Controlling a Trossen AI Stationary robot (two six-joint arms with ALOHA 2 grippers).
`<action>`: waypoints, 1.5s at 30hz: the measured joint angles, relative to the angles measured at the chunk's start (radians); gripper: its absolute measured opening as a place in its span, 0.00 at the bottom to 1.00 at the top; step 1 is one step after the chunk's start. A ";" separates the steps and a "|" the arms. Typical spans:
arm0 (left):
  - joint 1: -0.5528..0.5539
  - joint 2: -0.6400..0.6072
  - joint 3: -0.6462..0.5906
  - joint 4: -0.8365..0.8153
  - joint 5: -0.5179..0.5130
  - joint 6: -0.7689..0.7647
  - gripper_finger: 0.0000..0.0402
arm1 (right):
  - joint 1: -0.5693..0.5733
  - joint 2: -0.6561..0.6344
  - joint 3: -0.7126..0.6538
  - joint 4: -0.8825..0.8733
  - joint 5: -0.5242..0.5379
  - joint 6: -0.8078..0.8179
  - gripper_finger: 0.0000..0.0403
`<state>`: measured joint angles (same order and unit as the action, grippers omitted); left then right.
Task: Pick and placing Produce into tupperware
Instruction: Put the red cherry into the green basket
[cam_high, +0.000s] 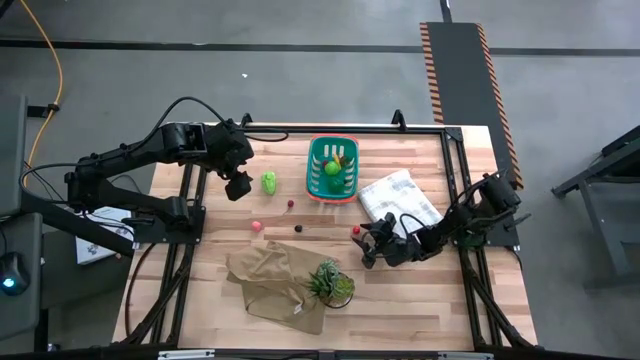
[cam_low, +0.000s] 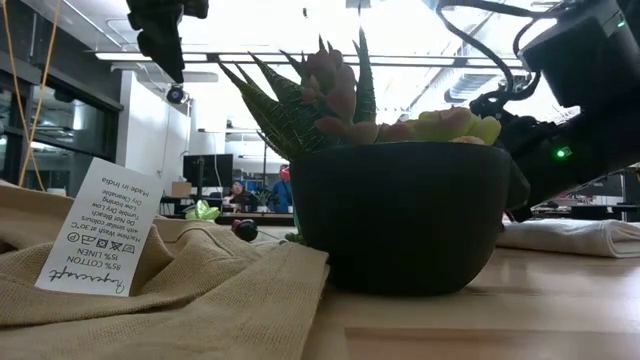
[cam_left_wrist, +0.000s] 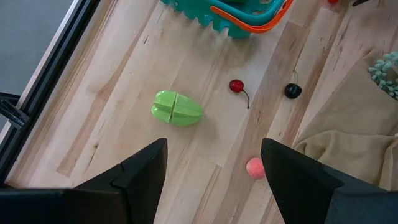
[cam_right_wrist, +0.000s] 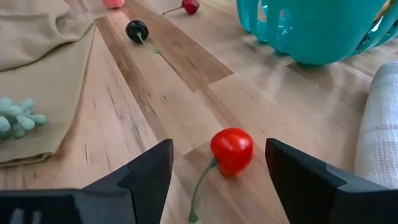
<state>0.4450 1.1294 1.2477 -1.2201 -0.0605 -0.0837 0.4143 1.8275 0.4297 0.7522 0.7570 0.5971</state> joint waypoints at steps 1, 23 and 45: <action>0.000 0.000 0.000 0.000 0.000 0.000 0.62 | -0.003 0.000 0.000 -0.002 -0.004 -0.001 0.61; 0.000 0.000 0.000 0.000 0.000 0.000 0.62 | -0.049 0.000 0.000 -0.029 -0.070 0.004 0.61; 0.000 0.000 0.000 0.000 0.000 0.000 0.62 | -0.050 0.001 0.000 -0.030 -0.080 -0.021 0.44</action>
<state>0.4447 1.1290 1.2476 -1.2201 -0.0603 -0.0837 0.3641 1.8282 0.4297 0.7219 0.6765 0.5758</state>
